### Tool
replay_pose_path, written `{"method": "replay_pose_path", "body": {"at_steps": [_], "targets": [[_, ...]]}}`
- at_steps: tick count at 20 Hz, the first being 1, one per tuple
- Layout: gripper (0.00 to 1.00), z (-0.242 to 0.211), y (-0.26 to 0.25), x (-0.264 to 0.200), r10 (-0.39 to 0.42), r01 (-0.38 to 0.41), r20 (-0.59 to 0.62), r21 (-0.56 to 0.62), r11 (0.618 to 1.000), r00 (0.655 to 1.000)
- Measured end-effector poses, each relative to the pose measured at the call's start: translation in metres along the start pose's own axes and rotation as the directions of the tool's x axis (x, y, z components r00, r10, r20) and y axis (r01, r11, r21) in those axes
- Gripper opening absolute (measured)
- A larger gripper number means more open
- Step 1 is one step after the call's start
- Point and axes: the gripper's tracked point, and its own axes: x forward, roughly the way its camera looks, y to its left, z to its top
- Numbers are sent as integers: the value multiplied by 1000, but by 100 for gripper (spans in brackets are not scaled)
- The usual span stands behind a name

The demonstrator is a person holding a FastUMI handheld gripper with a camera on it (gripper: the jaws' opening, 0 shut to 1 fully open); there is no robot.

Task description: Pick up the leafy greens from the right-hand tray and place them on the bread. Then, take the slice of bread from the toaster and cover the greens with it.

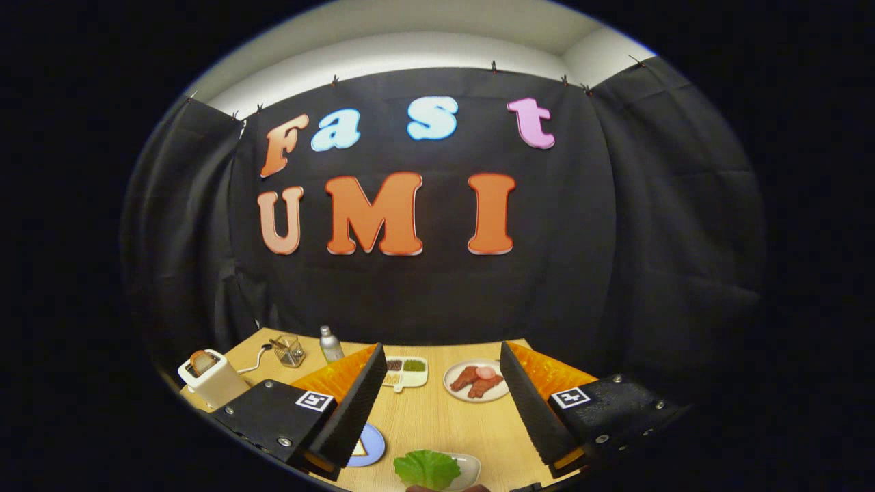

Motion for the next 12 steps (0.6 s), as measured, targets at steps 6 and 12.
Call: {"method": "replay_pose_path", "body": {"at_steps": [6, 12], "targets": [[100, -94, 2, 22, 50, -38, -272, 47, 998, 961], [98, -193, 6, 21, 101, -60, -548, 92, 994, 830]]}}
